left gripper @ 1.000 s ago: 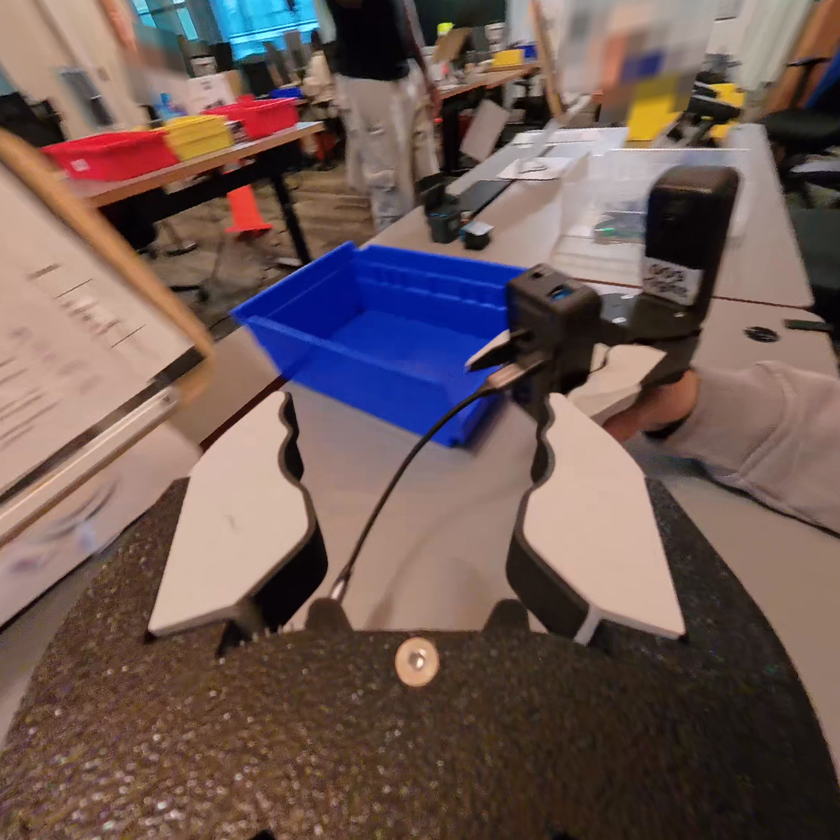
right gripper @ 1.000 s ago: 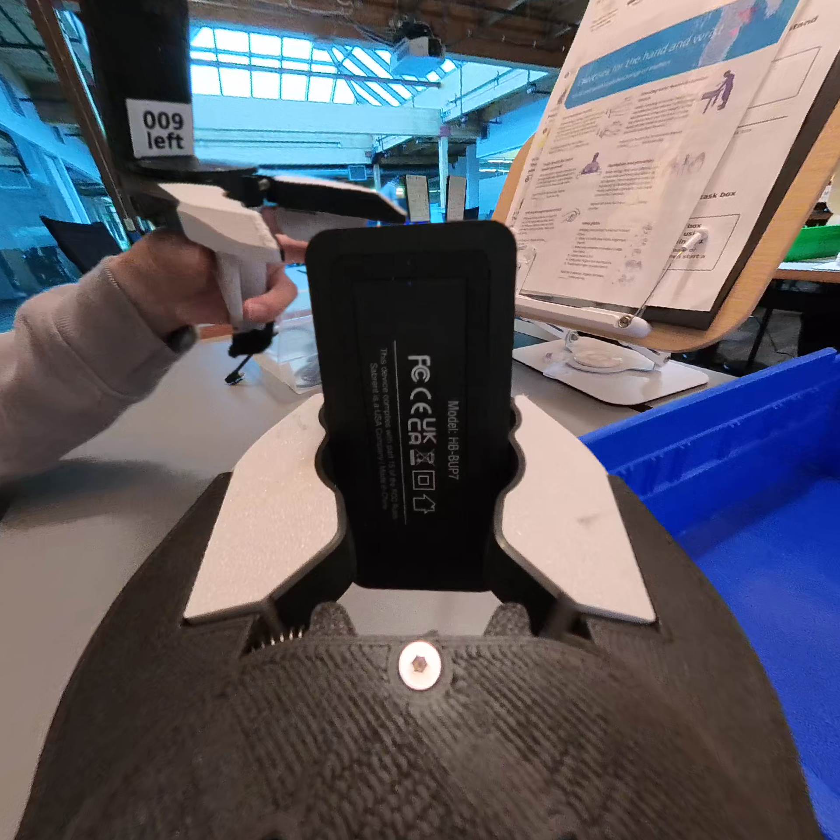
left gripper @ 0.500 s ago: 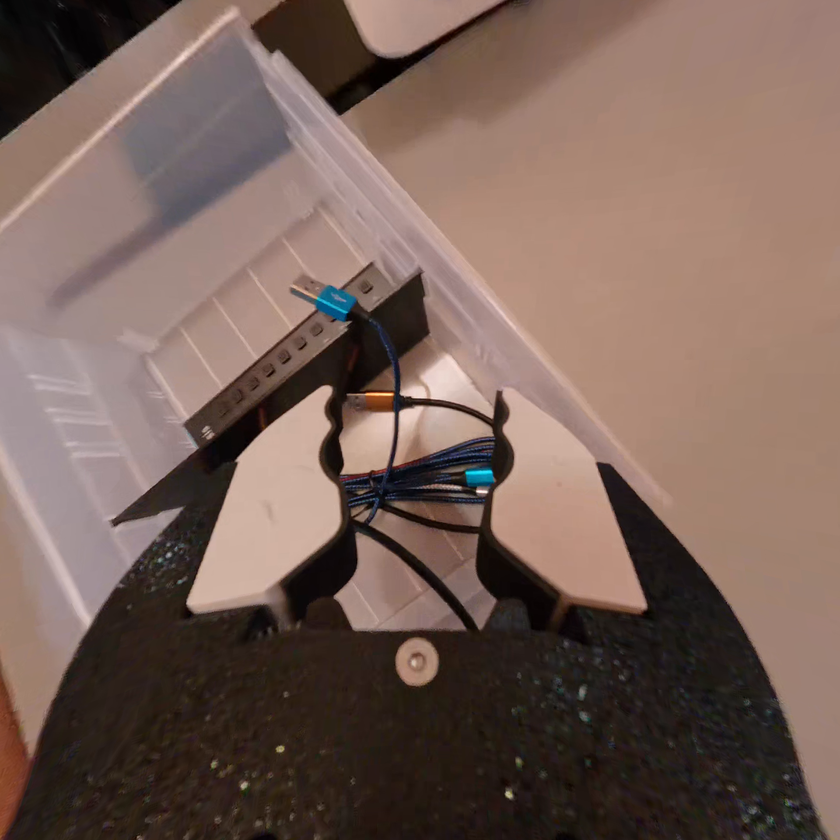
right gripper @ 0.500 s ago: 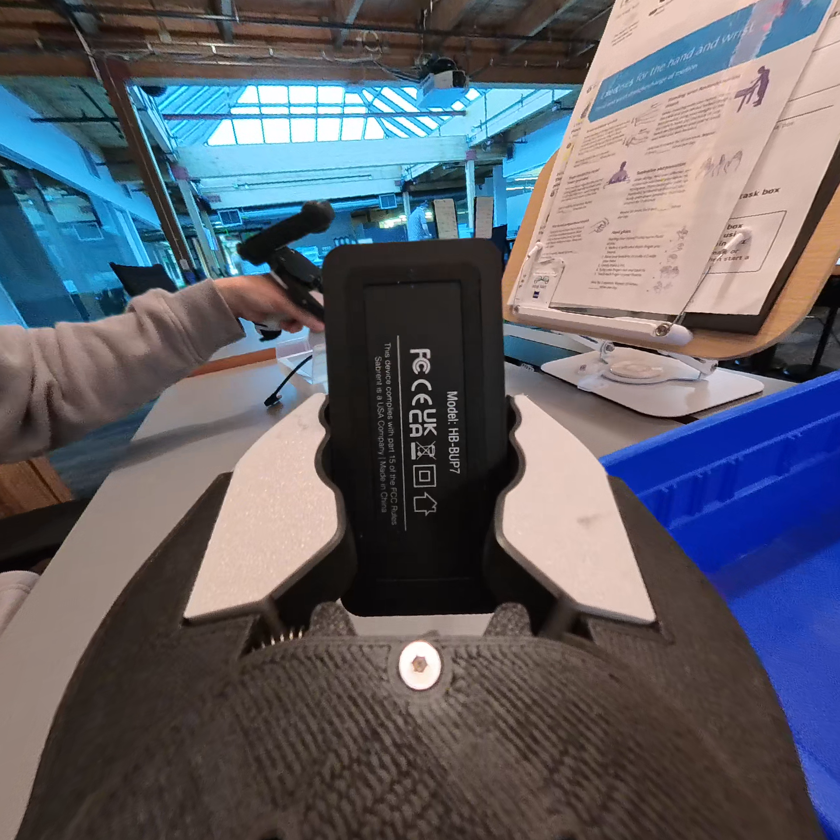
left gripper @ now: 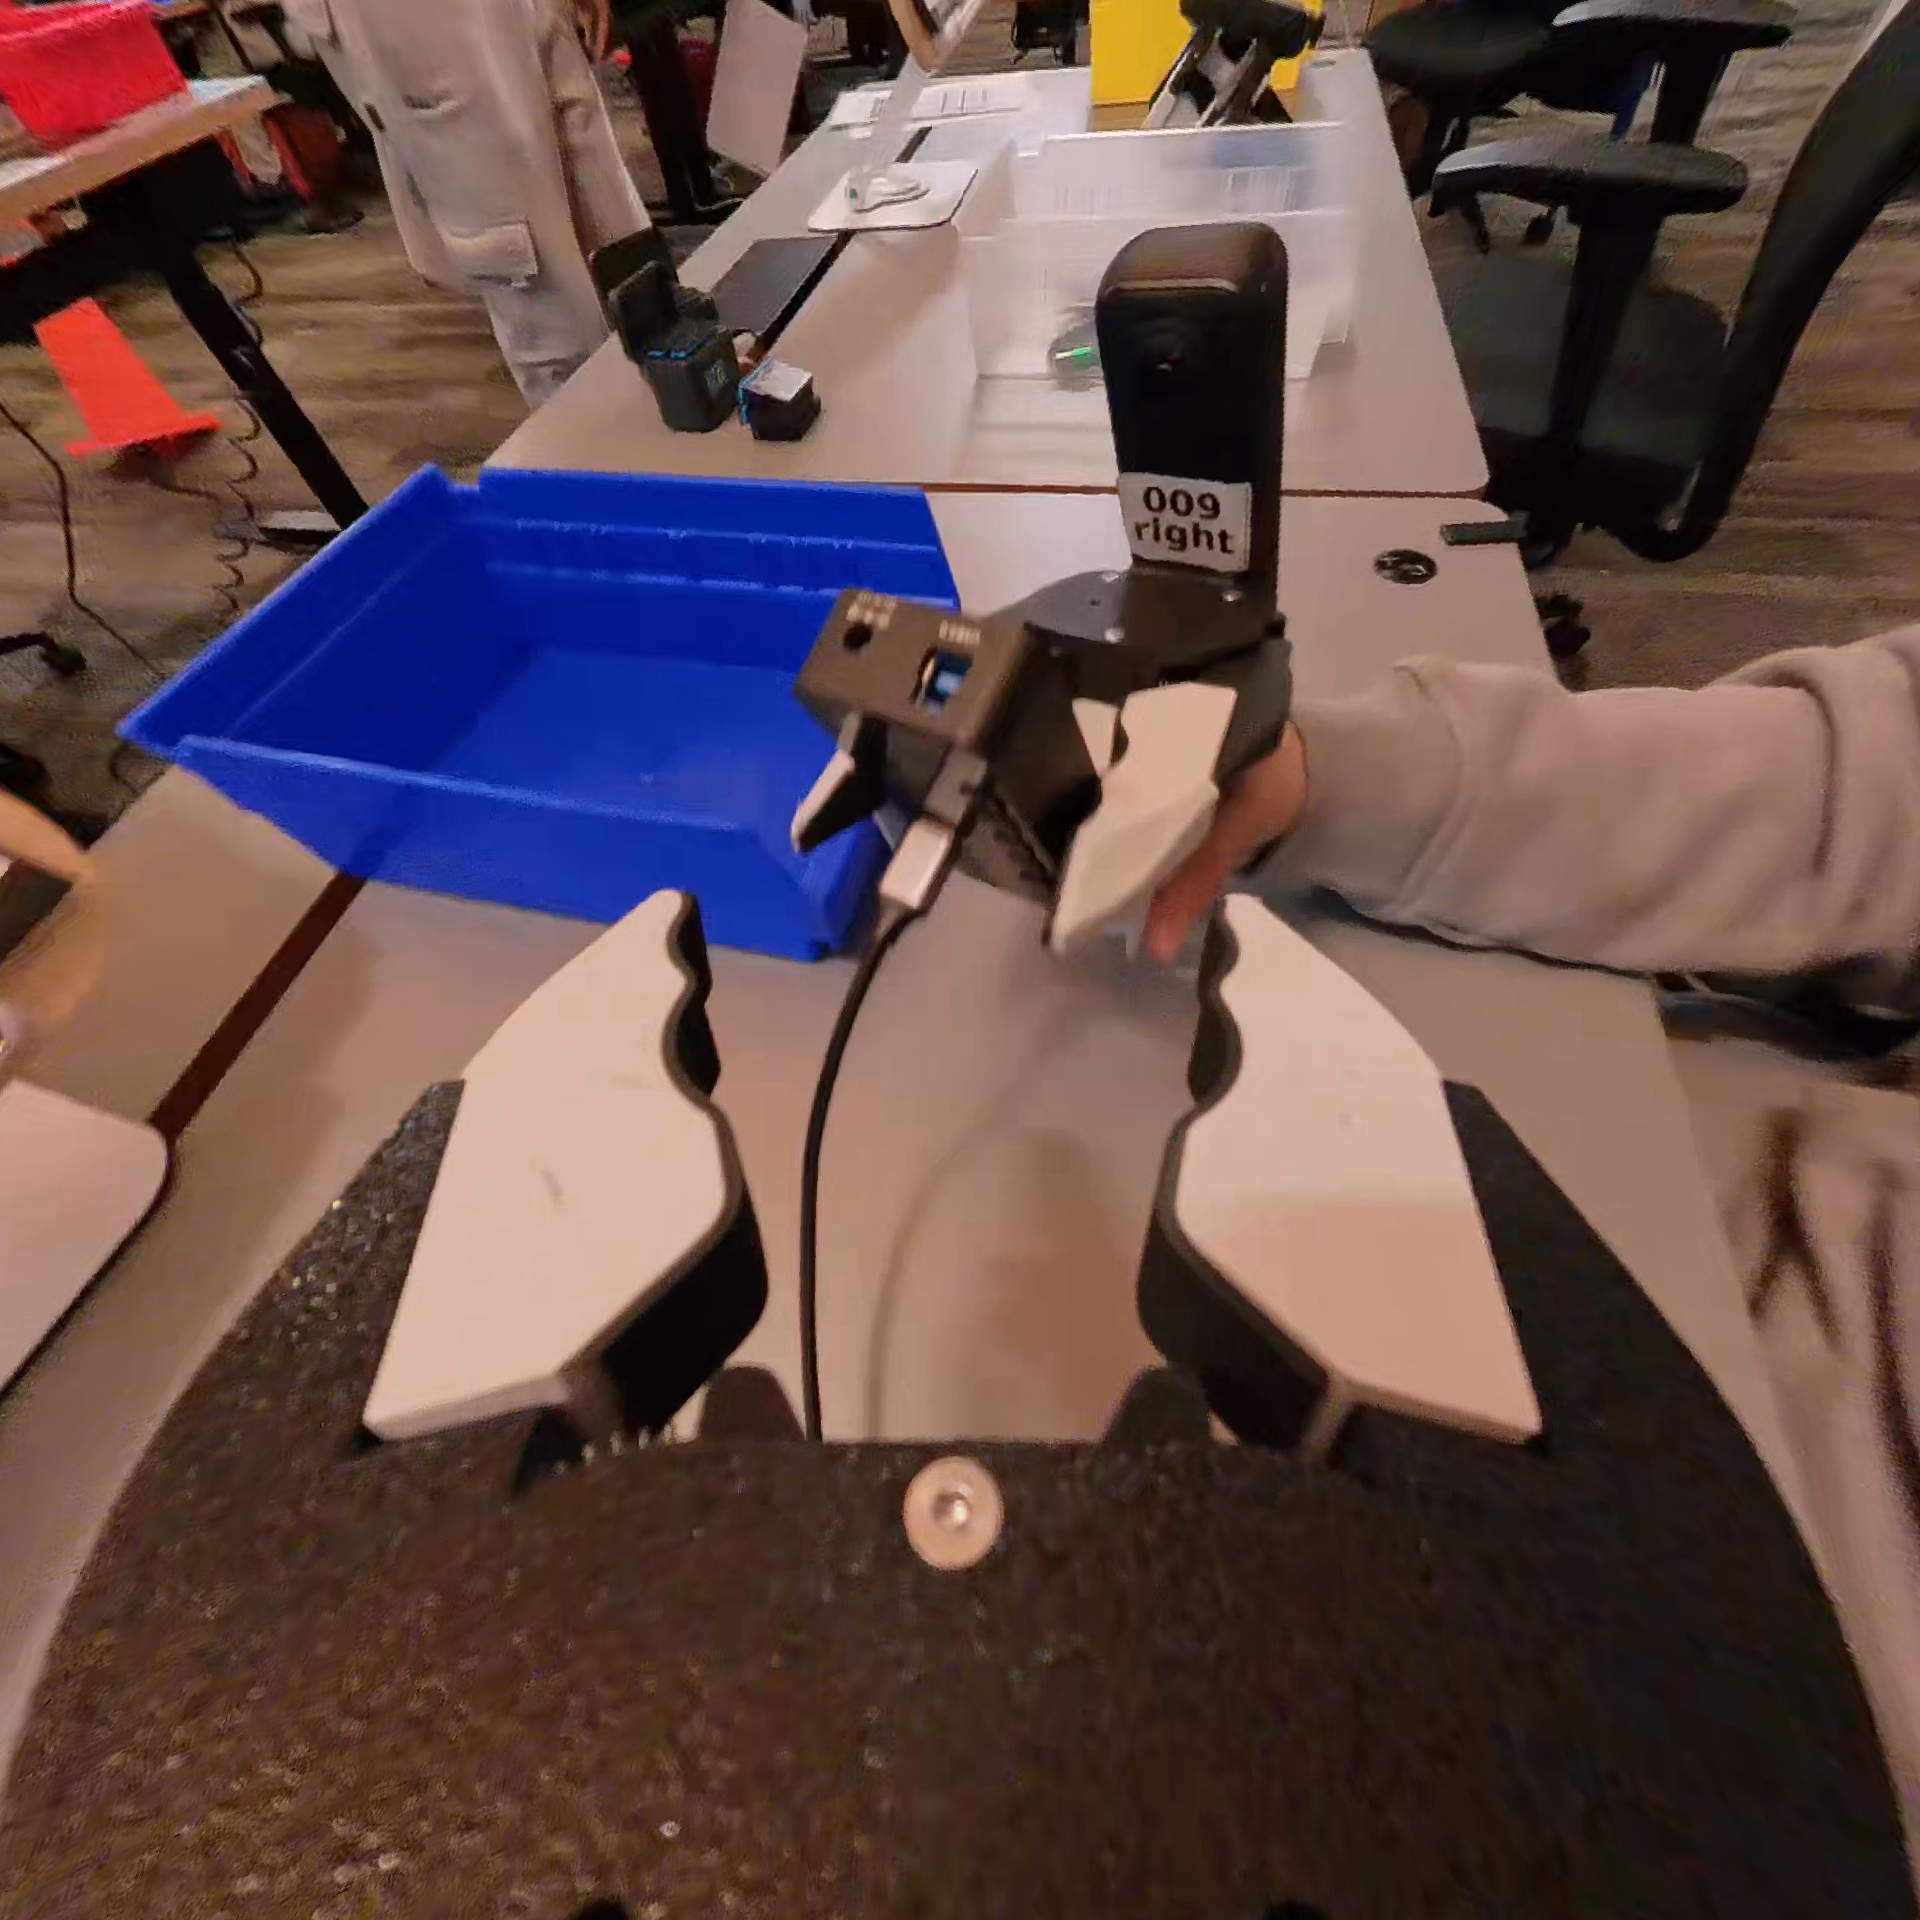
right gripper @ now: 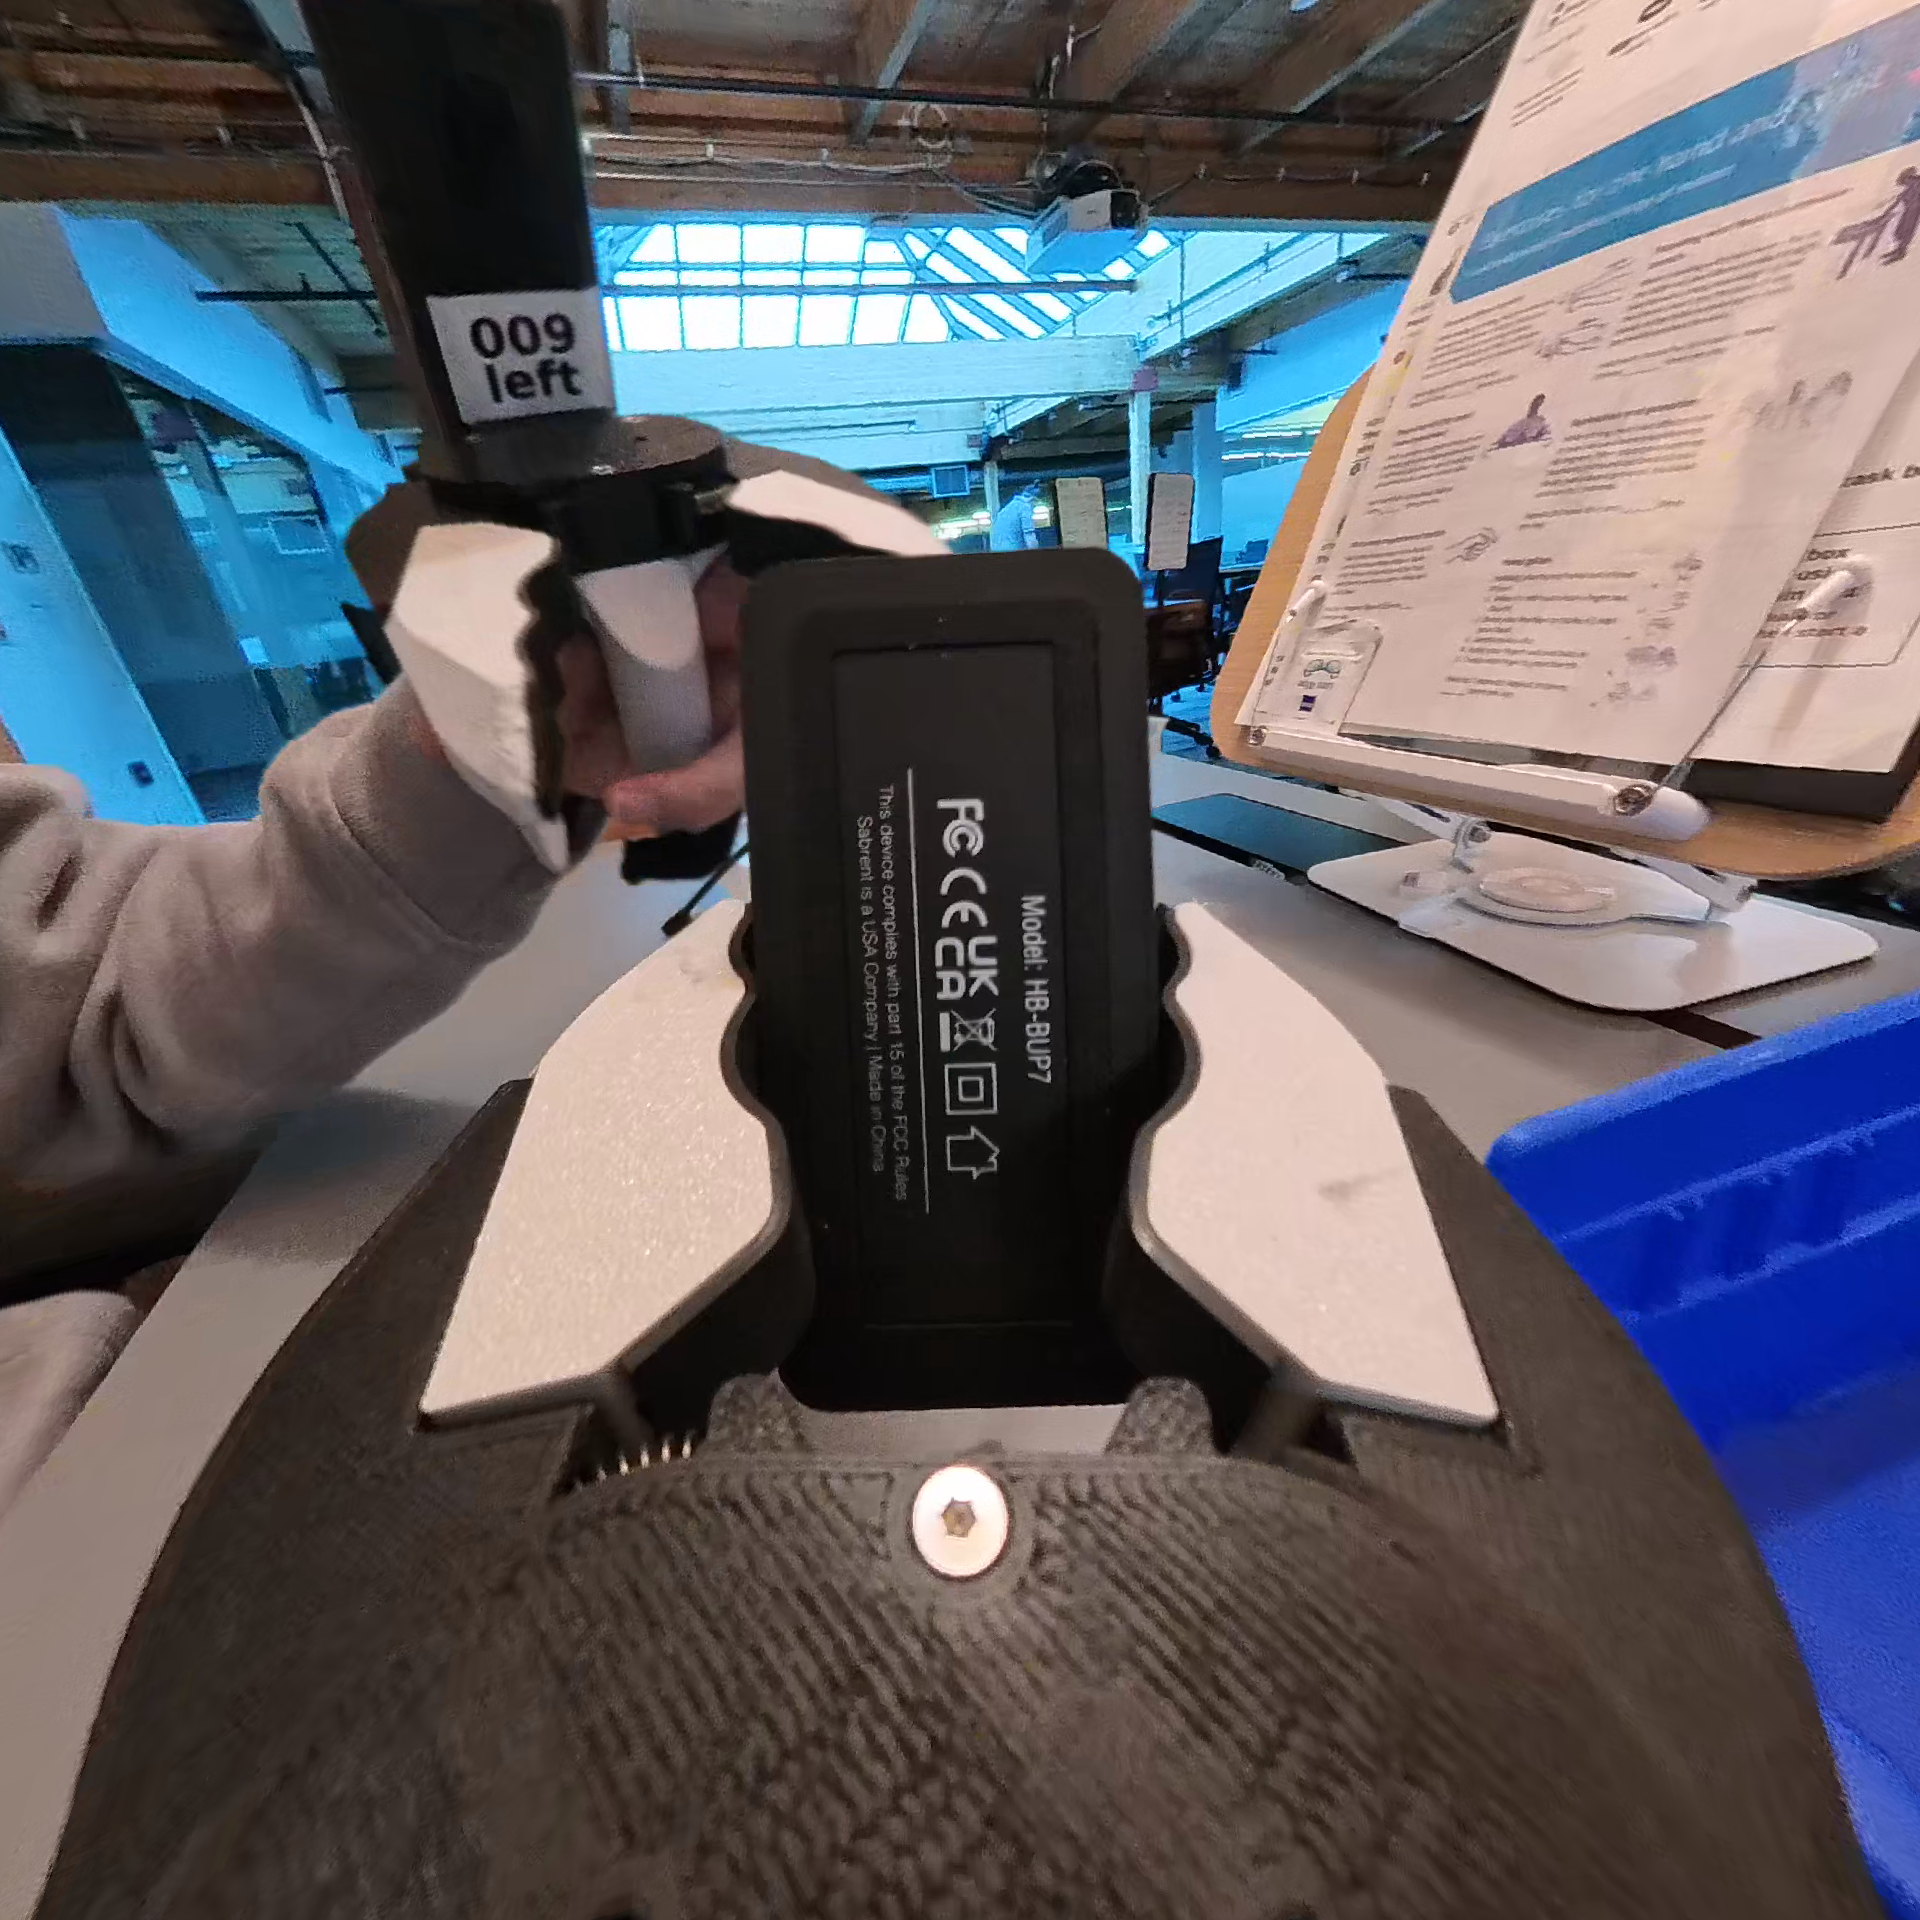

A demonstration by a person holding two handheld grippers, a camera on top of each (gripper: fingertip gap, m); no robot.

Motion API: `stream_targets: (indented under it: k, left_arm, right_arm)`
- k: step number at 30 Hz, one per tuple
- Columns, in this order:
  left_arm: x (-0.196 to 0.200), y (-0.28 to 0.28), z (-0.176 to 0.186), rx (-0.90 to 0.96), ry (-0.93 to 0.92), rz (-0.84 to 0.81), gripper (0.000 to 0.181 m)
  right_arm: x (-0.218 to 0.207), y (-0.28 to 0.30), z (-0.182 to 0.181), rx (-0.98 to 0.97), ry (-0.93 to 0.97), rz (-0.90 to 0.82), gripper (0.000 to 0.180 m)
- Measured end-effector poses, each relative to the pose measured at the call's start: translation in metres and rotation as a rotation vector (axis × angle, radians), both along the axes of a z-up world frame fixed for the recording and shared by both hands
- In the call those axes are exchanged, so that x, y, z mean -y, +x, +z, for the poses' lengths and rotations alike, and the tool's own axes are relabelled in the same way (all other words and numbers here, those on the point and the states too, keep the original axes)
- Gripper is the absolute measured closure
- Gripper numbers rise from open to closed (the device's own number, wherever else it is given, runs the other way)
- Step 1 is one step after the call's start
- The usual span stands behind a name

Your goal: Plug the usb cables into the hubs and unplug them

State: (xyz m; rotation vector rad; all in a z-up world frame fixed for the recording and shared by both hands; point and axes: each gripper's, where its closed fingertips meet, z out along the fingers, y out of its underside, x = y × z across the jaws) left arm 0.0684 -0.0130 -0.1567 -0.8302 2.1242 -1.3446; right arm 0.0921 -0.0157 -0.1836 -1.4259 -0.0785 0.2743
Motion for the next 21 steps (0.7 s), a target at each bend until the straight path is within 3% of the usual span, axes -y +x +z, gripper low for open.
stream_targets:
  k: [5,9,13,21]
  left_arm:
    - [0.035,0.023,-0.003,0.048,-0.019,-0.097,0.093]
    - [0.039,0.028,0.003,0.074,-0.055,-0.137,0.119]
    - [0.038,0.034,-0.004,0.048,-0.051,-0.145,0.101]
    - [0.039,0.034,-0.013,-0.011,-0.060,-0.182,0.104]
  right_arm:
    - [0.003,-0.007,0.000,0.013,0.003,0.058,0.108]
    - [0.007,-0.012,0.002,0.033,0.018,0.086,0.109]
    - [0.009,-0.014,0.001,0.050,0.016,0.099,0.108]
    - [0.009,-0.013,-0.002,0.039,0.013,0.109,0.108]
